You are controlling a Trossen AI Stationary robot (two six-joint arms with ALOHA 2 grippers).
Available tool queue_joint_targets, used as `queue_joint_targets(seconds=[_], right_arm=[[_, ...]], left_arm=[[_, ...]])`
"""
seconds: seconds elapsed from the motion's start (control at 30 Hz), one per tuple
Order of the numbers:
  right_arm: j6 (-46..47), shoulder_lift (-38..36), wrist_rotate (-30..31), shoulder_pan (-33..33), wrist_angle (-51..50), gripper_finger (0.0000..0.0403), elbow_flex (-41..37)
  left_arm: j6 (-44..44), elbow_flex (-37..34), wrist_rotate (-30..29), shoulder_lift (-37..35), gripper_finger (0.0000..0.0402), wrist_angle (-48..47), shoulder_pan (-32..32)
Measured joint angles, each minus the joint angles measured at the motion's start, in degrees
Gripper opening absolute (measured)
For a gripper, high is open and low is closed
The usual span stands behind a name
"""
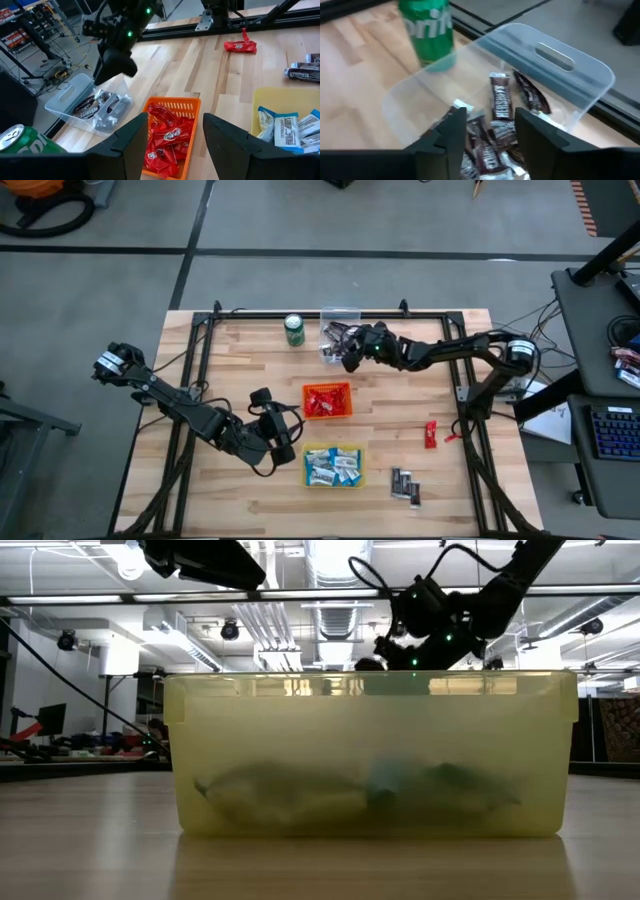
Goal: Sort candy
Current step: Put the red candy into the orange bin
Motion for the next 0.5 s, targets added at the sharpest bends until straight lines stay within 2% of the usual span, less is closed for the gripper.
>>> queue_joint_targets(seconds=[0.2,0.5], right_arm=[[1.5,-5.9,-10.9,0.6,-10.1,0.0180,1.0],[11.9,-16.4,-24.9,6.1,-33.6,0.0169,2.5]], left_arm=[[0.0,0.0,0.0,0.0,0.0174,-0.2,0.0],[0.0,-0.2,0.0,0.0,0.0174,-0.2,0.0]])
